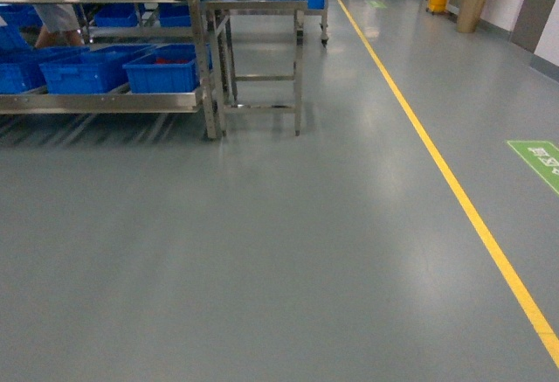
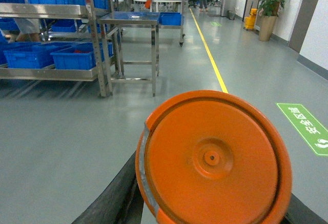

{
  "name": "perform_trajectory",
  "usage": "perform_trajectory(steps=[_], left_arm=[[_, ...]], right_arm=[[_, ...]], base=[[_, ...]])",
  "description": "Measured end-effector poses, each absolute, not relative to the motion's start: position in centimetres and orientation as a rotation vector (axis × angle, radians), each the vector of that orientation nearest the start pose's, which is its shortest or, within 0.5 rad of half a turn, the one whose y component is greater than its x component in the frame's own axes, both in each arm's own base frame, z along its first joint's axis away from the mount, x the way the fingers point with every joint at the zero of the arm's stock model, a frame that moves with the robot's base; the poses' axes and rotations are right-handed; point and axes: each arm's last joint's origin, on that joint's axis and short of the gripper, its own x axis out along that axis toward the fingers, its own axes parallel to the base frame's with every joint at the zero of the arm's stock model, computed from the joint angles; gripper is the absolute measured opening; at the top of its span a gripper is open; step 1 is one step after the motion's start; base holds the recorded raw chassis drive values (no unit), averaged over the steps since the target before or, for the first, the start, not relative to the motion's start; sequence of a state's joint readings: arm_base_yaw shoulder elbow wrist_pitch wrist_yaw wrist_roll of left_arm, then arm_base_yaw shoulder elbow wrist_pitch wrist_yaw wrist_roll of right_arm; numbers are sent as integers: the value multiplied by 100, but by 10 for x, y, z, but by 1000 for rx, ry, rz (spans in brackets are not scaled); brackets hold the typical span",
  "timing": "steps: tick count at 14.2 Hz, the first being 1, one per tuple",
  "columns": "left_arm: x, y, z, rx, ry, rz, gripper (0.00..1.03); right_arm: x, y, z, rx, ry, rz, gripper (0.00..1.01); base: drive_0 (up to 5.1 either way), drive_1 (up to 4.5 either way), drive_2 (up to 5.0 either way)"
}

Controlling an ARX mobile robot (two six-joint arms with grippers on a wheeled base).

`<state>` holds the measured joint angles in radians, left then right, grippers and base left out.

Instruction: Sort blue parts and orange caps into right shelf containers

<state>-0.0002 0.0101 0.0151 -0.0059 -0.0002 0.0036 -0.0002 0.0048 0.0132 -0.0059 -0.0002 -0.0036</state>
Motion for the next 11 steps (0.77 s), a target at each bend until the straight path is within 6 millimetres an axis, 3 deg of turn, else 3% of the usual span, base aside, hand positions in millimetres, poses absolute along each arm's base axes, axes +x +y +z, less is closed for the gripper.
perform_trajectory(steps=[11], left_arm=[[97, 0, 167, 4, -1, 0, 43]], right_arm=[[97, 0, 167, -4, -2, 0, 43]], base=[[-4, 411, -419]])
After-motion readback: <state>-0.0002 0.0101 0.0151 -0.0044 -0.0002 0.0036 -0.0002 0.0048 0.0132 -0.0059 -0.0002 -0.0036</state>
